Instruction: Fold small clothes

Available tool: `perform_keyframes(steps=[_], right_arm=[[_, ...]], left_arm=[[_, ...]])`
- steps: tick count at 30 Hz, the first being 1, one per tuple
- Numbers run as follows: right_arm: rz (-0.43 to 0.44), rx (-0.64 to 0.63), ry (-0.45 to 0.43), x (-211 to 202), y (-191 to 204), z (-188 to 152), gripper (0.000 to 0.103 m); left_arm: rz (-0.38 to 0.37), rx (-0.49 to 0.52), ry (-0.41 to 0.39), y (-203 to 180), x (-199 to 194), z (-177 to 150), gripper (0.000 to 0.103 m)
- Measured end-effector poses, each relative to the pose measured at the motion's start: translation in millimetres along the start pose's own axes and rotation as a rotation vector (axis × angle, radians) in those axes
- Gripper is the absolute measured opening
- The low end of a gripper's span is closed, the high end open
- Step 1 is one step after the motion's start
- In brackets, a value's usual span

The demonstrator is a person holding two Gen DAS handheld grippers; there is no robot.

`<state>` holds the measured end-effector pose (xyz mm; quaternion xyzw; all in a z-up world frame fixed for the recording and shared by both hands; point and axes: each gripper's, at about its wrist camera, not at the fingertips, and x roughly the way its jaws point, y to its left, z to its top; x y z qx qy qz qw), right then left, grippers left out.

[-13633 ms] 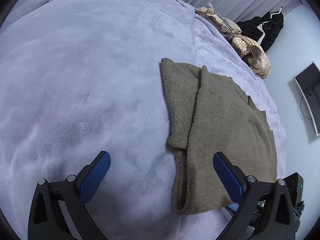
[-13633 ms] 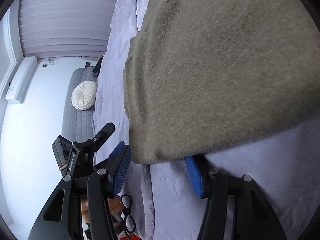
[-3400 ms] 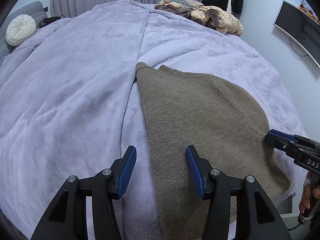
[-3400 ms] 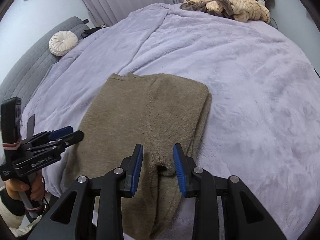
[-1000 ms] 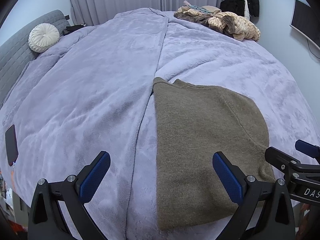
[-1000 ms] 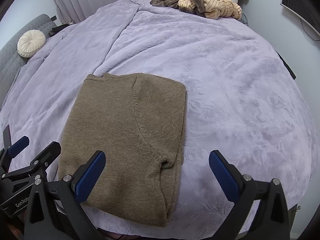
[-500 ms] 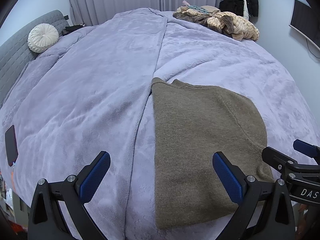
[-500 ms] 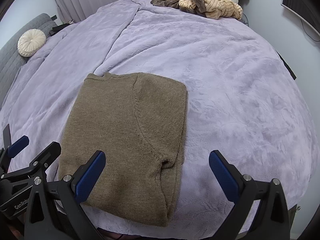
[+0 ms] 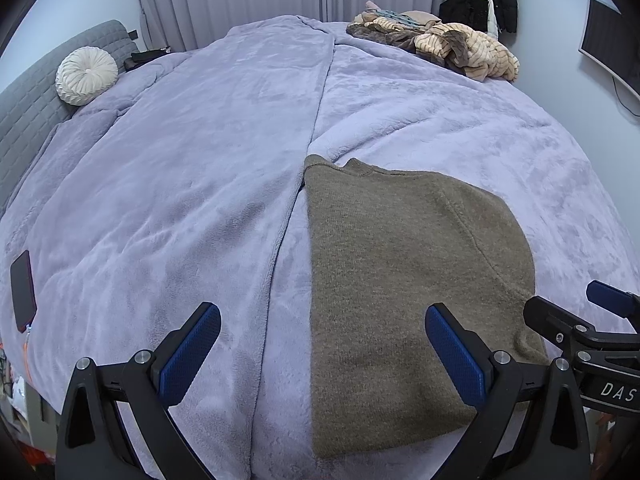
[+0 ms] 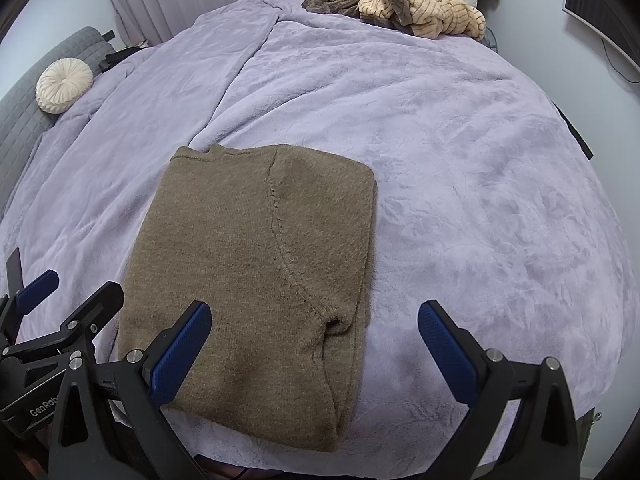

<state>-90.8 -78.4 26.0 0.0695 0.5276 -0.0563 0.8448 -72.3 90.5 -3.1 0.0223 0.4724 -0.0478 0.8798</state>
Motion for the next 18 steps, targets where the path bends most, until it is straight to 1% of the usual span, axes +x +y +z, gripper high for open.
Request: perform_keyframes(steps=[18], right_arm=[[-0.003, -0.009, 0.003, 2.8, 4.1, -2.9, 0.103]], left_arm=[[0.007, 0.006, -0.013, 8.8, 1.8, 2.5, 0.102]])
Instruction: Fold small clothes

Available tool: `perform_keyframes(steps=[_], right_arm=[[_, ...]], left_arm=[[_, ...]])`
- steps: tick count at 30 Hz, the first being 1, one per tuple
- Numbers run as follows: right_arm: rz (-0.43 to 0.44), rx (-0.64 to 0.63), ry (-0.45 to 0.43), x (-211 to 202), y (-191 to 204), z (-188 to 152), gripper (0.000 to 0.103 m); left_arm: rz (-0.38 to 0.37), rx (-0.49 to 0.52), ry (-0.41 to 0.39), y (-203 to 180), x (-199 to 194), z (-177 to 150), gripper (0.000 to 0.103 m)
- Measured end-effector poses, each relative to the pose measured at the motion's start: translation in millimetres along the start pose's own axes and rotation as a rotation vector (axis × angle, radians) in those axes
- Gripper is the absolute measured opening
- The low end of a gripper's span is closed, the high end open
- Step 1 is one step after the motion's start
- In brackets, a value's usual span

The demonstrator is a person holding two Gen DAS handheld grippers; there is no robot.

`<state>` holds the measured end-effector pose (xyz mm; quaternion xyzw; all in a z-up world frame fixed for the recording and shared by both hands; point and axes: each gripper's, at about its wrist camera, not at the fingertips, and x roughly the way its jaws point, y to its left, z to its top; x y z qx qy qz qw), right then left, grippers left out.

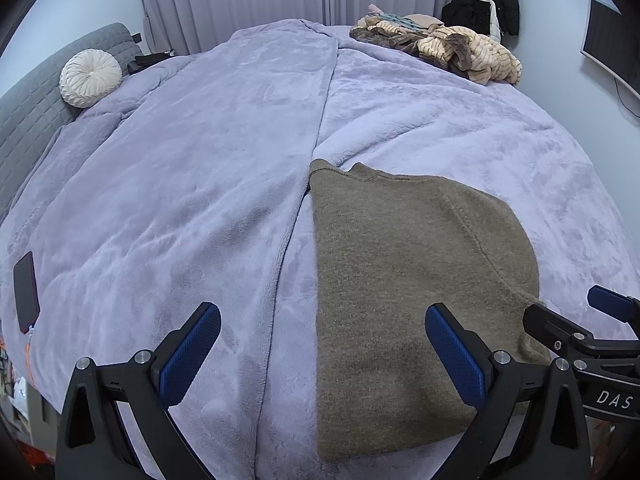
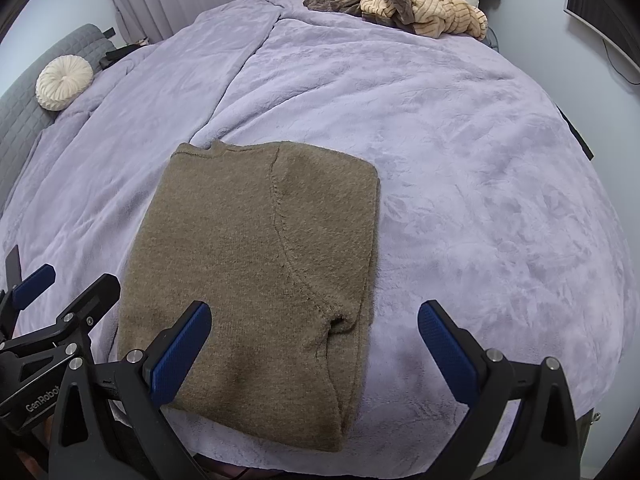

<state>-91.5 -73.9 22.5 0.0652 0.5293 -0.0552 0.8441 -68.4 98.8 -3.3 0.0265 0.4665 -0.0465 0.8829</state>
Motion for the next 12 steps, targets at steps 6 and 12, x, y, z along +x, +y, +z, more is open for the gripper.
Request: perform_keyframes(steps=[6, 12], right_arm=[[-0.001, -0.002, 0.003, 1.3, 0.0, -0.3, 0.103], [-0.001, -0.001, 0.003, 1.7, 0.2, -0.5, 0.103]], left_arm=[[-0.013, -0.013, -0.011, 3.9, -0.2, 0.1, 0.102], [-0.016, -0.01, -0.003, 3.3, 0.0, -0.1, 0.102]])
